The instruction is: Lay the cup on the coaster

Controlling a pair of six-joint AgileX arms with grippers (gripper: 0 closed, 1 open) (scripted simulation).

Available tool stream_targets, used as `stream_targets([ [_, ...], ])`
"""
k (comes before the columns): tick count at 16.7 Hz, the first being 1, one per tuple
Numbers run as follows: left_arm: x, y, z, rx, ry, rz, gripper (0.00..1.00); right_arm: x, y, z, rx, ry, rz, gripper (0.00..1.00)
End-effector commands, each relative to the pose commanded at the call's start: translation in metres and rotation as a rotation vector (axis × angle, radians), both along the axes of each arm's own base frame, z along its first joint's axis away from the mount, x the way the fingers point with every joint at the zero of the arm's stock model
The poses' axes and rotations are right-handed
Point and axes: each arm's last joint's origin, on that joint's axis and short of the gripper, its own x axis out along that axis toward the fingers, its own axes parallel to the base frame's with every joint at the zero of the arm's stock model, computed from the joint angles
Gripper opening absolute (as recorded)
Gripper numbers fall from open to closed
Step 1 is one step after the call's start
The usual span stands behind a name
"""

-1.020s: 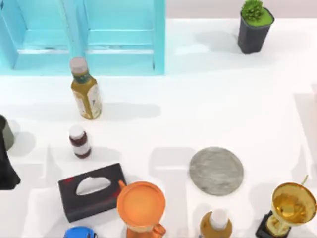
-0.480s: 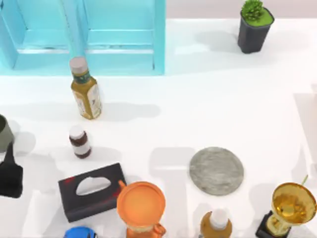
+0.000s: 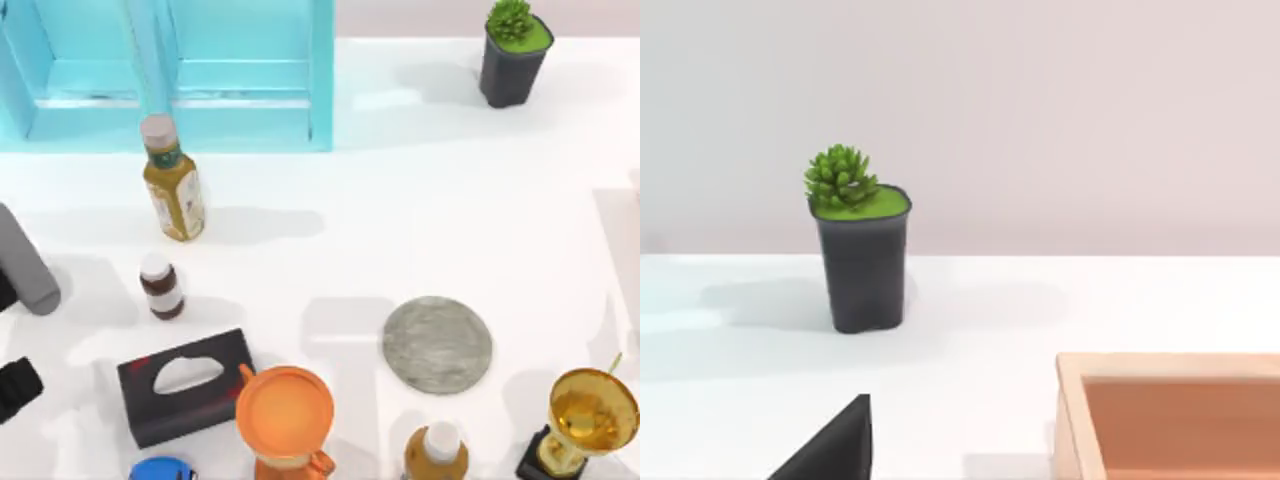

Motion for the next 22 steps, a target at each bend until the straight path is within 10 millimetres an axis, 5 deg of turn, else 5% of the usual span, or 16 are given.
stream_targets([
  [5,0.062,0.009,0.004,0.128,0.338,-0.317,1.00,0.000,0.000,0.000,0.000,0.000,0.000,1.00],
  [11,0.122,0.030,0.020,0.160,0.483,-0.544,1.00,0.000,0.000,0.000,0.000,0.000,0.000,1.00],
  [16,0.143,0.044,0.041,0.173,0.476,-0.600,1.00,0.000,0.000,0.000,0.000,0.000,0.000,1.00],
  [22,0.146,0.046,0.044,0.175,0.473,-0.604,1.00,0.000,0.000,0.000,0.000,0.000,0.000,1.00],
])
